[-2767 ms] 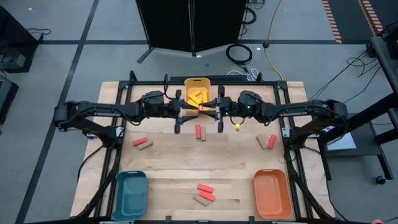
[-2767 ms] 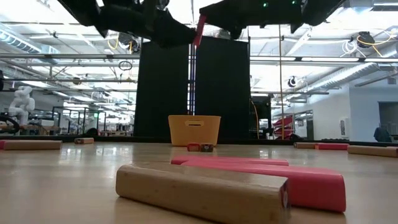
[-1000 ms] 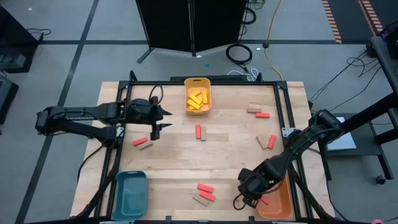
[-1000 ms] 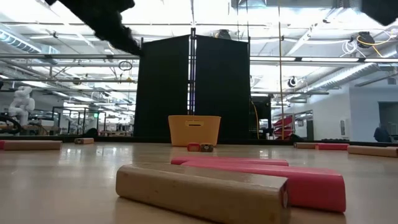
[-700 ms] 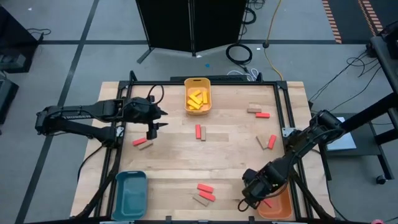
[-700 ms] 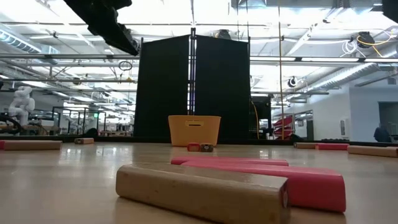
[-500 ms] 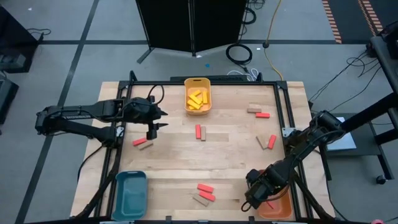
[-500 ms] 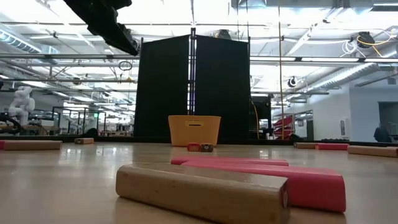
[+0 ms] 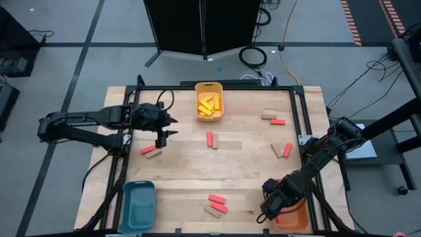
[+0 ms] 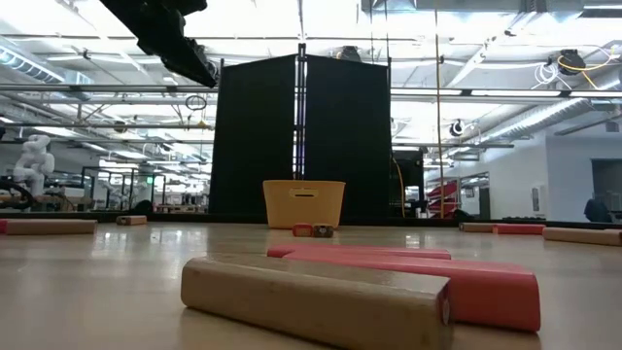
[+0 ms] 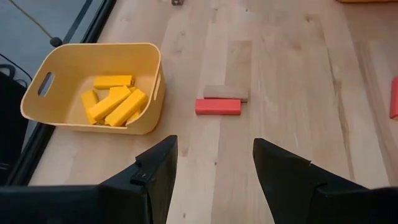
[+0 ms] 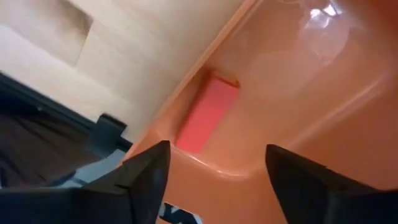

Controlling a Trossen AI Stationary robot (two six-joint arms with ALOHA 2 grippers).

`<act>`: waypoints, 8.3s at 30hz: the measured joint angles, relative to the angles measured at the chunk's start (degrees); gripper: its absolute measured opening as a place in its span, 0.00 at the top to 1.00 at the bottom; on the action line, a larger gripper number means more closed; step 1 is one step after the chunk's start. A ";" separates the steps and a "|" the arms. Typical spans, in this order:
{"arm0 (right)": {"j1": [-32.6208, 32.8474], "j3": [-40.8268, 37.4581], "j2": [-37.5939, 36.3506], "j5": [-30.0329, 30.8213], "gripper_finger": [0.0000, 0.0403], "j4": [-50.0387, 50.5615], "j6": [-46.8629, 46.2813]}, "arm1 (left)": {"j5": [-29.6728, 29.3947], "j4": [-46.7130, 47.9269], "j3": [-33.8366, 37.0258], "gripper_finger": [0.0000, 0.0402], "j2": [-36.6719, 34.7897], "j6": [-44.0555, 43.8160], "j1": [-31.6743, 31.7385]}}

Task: Sort blocks
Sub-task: Put the orange block into the orange bin

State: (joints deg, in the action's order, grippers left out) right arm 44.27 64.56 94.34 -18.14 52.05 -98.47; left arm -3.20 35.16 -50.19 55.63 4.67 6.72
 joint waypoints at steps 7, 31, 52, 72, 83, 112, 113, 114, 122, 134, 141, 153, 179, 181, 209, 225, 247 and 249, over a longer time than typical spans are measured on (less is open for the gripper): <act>0.25 2.71 -1.95 4.78 0.36 7.93 10.21 | -0.33 2.90 0.00 0.48 1.01 -6.34 0.00; -12.76 -5.24 -13.48 48.43 0.37 -25.75 71.77 | 2.44 26.98 0.00 0.48 17.98 -21.19 8.04; -30.24 -16.66 -13.45 19.48 0.37 -57.42 93.59 | 9.11 42.00 5.32 0.48 21.20 -25.21 3.58; -29.21 -16.68 -13.44 16.34 0.37 -53.96 92.49 | 7.42 37.19 8.79 0.48 33.63 -21.75 2.89; -29.16 -16.68 -13.44 16.56 0.37 -53.96 91.16 | 7.42 34.29 8.81 0.48 33.99 -20.72 2.89; -29.16 -16.68 -13.44 16.60 0.37 -53.95 90.00 | 9.61 28.54 12.98 0.48 33.99 -20.83 1.33; -29.16 -16.66 -13.44 16.60 0.37 -53.96 90.00 | 9.61 28.56 12.98 0.48 33.99 -20.83 1.33; -29.16 -16.66 -13.44 16.60 0.37 -53.96 90.02 | 9.61 28.56 12.98 0.48 33.99 -20.83 1.33; -29.16 -16.66 -13.44 16.59 0.37 -53.94 90.10 | 10.08 35.52 11.49 0.48 33.99 -20.74 1.33; -29.33 -16.64 -13.42 16.77 0.37 -53.87 90.04 | 8.65 36.65 5.68 0.48 33.79 -17.81 1.38; -29.47 -16.64 -13.42 16.99 0.37 -52.25 90.10 | 8.54 34.11 4.96 0.48 33.79 -15.49 1.40; -34.40 -15.22 -21.91 33.57 0.37 -27.34 79.52 | 9.90 10.67 -7.35 0.48 33.77 -3.56 1.45; -84.51 -15.22 -11.79 31.31 0.37 7.37 110.60 | 20.43 -0.62 -14.16 0.48 38.09 4.50 1.69; -85.98 -15.22 -9.48 31.31 0.37 6.70 111.93 | 20.27 1.20 -14.14 0.48 37.11 4.68 1.97; -87.23 -18.83 1.21 26.68 0.77 -0.15 120.20 | -0.82 -91.21 35.54 0.48 -1.70 -8.65 -6.12; -85.74 -19.21 -9.51 25.58 0.85 9.84 109.74 | -0.17 -102.35 38.73 0.48 3.11 -9.84 -6.12; -54.14 -6.25 -15.41 3.81 0.86 9.54 75.25 | -0.12 -100.74 38.69 0.48 3.09 -2.17 -4.19; -48.90 -6.19 -15.41 1.75 0.86 9.59 69.17 | -0.29 -100.50 38.69 0.48 3.09 -1.73 -3.43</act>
State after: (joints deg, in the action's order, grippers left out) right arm -4.63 58.37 78.94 -16.39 61.64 -29.29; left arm -3.49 -65.34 -11.51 58.72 2.94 3.29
